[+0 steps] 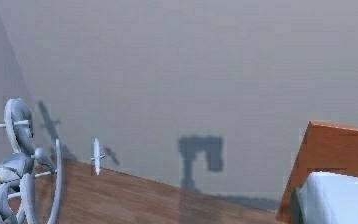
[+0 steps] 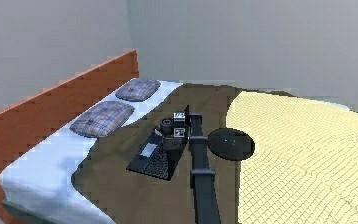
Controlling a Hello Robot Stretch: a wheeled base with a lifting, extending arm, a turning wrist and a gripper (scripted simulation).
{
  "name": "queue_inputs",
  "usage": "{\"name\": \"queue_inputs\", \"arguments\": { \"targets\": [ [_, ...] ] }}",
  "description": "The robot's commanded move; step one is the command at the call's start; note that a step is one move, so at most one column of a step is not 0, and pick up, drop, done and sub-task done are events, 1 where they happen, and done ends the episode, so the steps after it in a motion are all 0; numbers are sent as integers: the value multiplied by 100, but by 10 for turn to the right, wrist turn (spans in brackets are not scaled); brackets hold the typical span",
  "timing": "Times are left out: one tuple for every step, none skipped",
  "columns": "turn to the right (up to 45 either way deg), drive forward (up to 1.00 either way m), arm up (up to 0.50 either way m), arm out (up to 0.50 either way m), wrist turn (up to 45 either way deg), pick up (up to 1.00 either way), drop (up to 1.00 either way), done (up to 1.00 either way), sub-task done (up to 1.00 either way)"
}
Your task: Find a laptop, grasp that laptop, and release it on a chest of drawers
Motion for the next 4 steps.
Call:
{"name": "queue_inputs", "arguments": {
  "targets": [
    [0,0,-30,0,0,0,0,0,0],
    [0,0,0,0,0,100,0,0,0],
    [0,0,10,0,0,0,0,0,0],
    [0,0,38,0,0,0,0,0,0]
  ]
}}
